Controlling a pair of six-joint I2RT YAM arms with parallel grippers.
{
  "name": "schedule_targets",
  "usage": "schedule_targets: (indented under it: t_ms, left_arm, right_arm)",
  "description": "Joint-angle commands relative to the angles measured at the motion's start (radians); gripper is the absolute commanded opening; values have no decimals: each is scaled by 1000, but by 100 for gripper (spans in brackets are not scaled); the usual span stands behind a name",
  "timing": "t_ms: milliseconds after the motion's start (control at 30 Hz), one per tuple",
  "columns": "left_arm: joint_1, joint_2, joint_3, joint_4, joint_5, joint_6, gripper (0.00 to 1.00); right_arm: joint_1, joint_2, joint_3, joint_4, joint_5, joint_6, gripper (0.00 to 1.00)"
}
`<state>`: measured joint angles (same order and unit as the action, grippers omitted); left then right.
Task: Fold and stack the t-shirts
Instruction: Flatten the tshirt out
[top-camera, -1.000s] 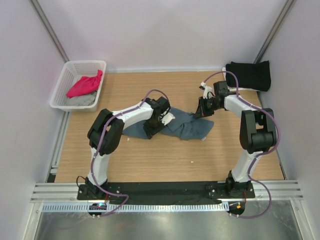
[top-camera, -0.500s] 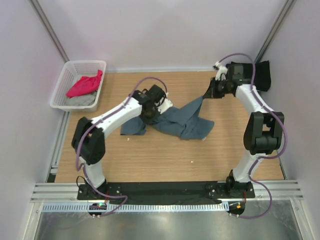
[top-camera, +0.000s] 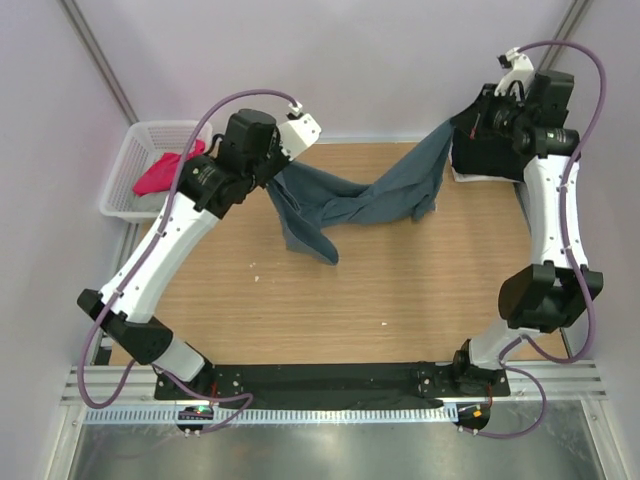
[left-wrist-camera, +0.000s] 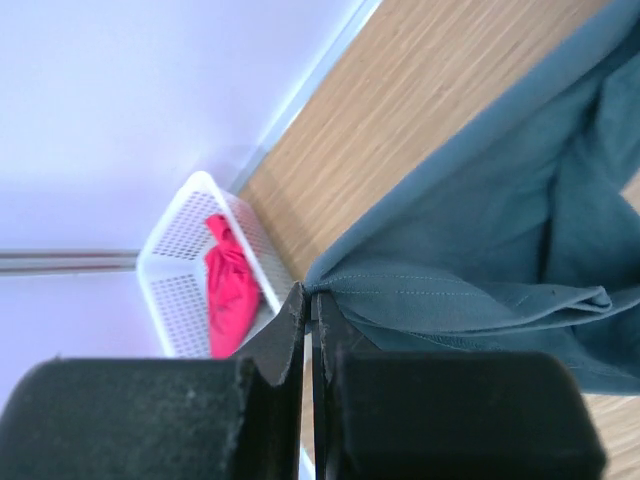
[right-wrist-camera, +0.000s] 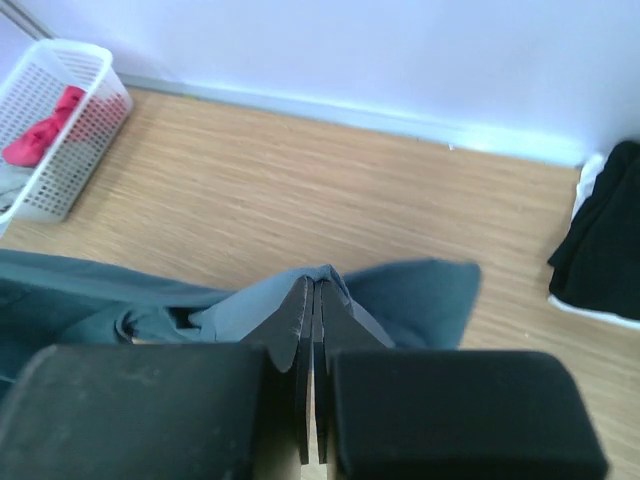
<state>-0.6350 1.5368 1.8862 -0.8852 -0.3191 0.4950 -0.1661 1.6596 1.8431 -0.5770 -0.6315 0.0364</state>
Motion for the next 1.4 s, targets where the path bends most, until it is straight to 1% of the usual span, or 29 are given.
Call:
schedule_targets:
  t_ms: [0,100,167,200,267,300,333,400,433,533,567,600,633,700,733,767,800,867,900,1000,1033,1067,1100,1133,1167,1200,1233,1267,1367]
  left_arm:
    - [3,-64,37,49,-66,106,0]
    - [1,-110,43,83,-71,151,0]
    - [3,-136,48,86,-75,154,0]
    - [3,-139,47,74,-77,154,0]
    - [3,-158,21,31,-75,140,0]
    - [3,-168,-7,28,-71,139,0]
    - [3,-184,-71,28,-60,136,0]
    - [3,-210,-126,38,-28,110,0]
    - [3,-207,-162,25,-15,97,0]
    - [3,-184,-211,-20,37,42,0]
    - [3,-172,-222,-34,49,28,0]
    - [3,-150,-234,-44,76,13,0]
    - [3,-141,-243,-53,87,-13,0]
    - [3,-127,-260,-54,118,-26,0]
    - [4,-122,-289,-35,135,-33,0]
    - [4,-119,-301,-31,143,-38,0]
    - [4,-110,-318,-31,150,-42,0]
    - [11,-98,-329,-43,175,-47,0]
    - [14,-95,-338,-53,184,-44,0]
    - [40,-90,-381,-43,221,-47,0]
    - [46,-83,-389,-38,235,-50,0]
    - [57,-75,-394,-40,259,-56,0]
    - [60,-63,-394,-55,271,-68,0]
    - [63,-54,-394,-58,279,-76,0]
    - [70,-38,-395,-55,285,-84,0]
    - [75,-35,-401,-51,291,-102,0]
    - [78,-30,-403,-38,291,-111,0]
    - [84,-26,-404,-32,290,-121,0]
    - [89,-3,-372,-38,269,-138,0]
  right_arm:
    - [-6,-99,85,-18,-40,11,2]
    - [-13,-167,104,-23,-56,33,1]
    - [-15,-216,78,-20,-73,22,1]
    - [-15,-260,62,-35,-77,16,2]
    - [-15,-294,28,-87,-117,-3,1]
    - [-13,-305,18,-154,-138,-25,2]
    - [-13,-326,-23,-184,-157,-30,2]
    - [-13,-345,-91,-254,-227,-26,1]
    - [-13,-354,-164,-276,-249,-21,1]
    - [-9,-357,-318,-339,-296,13,2]
    - [-6,-341,-344,-363,-301,8,2]
    - [-4,-330,-364,-426,-313,-12,2]
    - [-4,-314,-395,-449,-306,-53,2]
    - [-4,-296,-432,-463,-280,-64,17]
    - [-4,-287,-449,-463,-278,-76,30]
    - [-3,-276,-450,-460,-280,-75,46]
    - [-3,-235,-426,-443,-278,-67,50]
    - [-3,-183,-374,-411,-269,-12,53]
    - [-1,-126,-299,-376,-264,3,53]
    - [16,-14,-162,-311,-173,26,52]
    - [26,82,-60,-308,-119,23,50]
    - [42,129,-3,-311,-90,-21,50]
    - [89,228,110,-334,-53,-32,48]
    - [112,270,164,-349,2,-79,46]
    - [144,322,220,-374,9,-111,46]
    - [166,362,295,-429,18,-186,45]
    - [236,418,306,-443,38,-217,45]
    - [259,434,297,-445,67,-234,45]
    - [318,474,214,-455,30,-248,42]
